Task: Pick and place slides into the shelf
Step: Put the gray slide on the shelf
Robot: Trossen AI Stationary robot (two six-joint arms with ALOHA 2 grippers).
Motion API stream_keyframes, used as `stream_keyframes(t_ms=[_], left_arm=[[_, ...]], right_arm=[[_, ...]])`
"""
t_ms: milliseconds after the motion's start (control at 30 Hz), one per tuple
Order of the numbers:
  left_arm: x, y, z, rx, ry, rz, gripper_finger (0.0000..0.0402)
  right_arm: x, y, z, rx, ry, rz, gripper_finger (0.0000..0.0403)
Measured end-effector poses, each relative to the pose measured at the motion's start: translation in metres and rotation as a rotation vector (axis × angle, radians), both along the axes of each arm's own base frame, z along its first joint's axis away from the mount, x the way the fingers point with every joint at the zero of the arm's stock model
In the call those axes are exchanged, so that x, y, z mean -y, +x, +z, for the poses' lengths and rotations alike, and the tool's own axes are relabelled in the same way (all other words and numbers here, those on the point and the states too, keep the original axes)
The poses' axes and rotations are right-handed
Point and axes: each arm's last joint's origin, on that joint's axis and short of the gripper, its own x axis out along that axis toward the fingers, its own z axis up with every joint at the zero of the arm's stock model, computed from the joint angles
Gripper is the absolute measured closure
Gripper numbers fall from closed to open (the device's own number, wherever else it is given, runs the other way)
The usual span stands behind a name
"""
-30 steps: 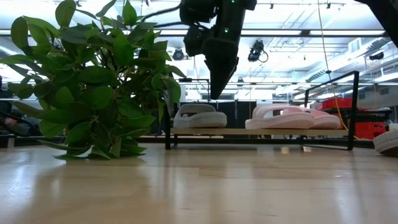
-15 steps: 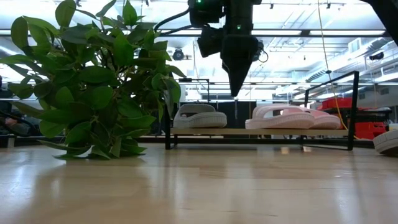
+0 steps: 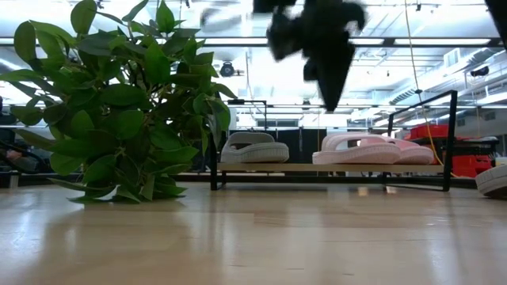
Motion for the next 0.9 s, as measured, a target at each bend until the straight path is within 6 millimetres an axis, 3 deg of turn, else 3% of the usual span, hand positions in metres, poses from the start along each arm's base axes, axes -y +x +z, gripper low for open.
stream_keyframes(t_ms=[167, 400, 633, 900], left_arm=[[0.000, 0.000, 0.000, -0.005, 0.013, -0.002, 0.0224], [0.001, 0.011, -0.004, -0.049, 0.041, -0.008, 0.0224], [0.009, 0.053, -0.017, -0.152, 0.081, -0.088, 0.0209], [0.018, 0.105, -0.027, -0.115, 0.093, -0.174, 0.0194]], right_arm=[[-0.048, -0.034, 0.023, 0.023, 0.002, -0.023, 0.0272], [-0.105, -0.101, 0.047, 0.084, 0.035, -0.181, 0.0272], [-0.167, -0.160, 0.048, 0.074, 0.109, -0.145, 0.0272], [-0.231, -0.202, 0.036, 0.078, 0.184, 0.075, 0.0256]])
